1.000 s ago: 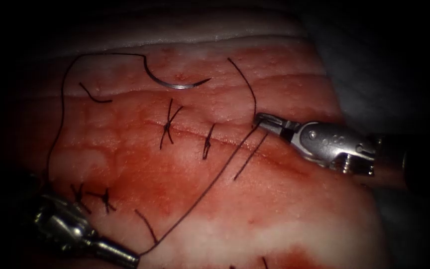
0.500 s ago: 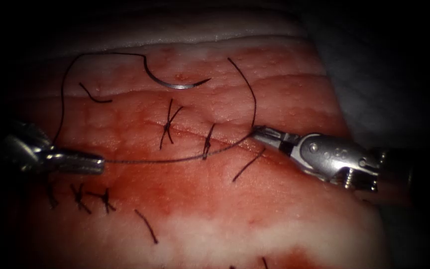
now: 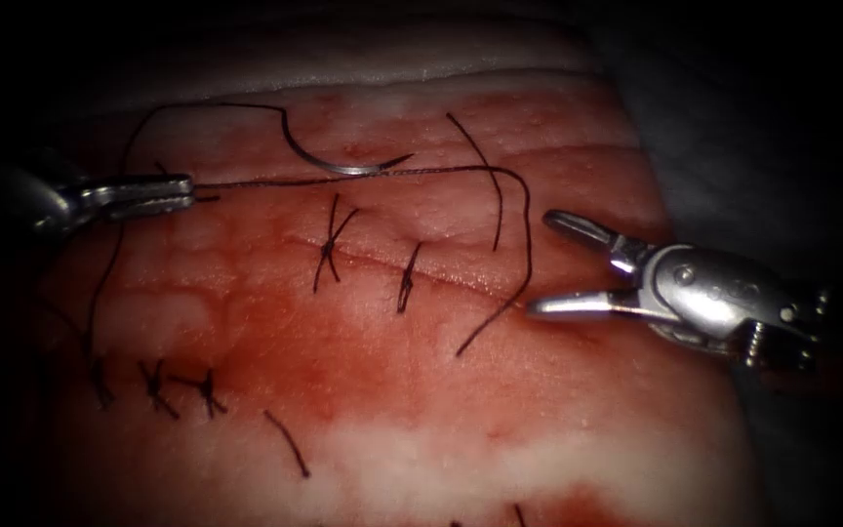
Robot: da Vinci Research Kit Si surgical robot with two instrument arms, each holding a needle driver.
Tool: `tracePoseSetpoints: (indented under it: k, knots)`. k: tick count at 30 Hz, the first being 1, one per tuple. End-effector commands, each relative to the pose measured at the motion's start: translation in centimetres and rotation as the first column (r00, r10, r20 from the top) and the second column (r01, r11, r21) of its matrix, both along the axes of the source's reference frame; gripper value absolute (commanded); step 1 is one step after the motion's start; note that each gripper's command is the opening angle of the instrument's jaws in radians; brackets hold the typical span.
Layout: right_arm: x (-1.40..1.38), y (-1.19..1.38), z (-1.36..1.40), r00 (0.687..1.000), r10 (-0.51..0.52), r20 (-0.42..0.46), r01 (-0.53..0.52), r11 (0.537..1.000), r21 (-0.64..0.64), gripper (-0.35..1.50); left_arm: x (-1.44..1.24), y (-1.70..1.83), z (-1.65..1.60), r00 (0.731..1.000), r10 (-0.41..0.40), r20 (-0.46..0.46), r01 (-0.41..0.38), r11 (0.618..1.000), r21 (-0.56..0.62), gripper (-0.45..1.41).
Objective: Wound Closure
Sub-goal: Grap the suture with the right needle driver so the left driver can re-grasp a longer length of suture, then loop the suture two times around the right end-effector counter-clockwise.
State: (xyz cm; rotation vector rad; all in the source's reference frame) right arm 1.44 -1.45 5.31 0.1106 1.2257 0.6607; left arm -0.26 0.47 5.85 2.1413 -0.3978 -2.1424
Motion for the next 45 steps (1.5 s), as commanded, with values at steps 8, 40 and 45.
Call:
tracePoseSetpoints:
  k: [8,40,45]
  knots:
    - [-0.07,0.60,0.00,1.000,-0.016,-0.015,0.016,1.000,0.017,0.79,-0.08,0.02,0.09,0.999,0.033,-0.004,-0.033,0.998,0.051,-0.45]
    - [1.06,0.49,0.38,0.952,-0.074,-0.296,0.072,0.997,-0.017,-0.35,-0.81,0.15,0.86,0.994,-0.062,-0.089,0.068,0.996,0.065,-0.45]
    - [1.16,0.42,0.40,0.950,-0.049,-0.308,0.066,0.997,0.044,-0.35,-0.99,0.09,0.90,0.995,-0.060,-0.076,0.065,0.996,0.063,-0.45]
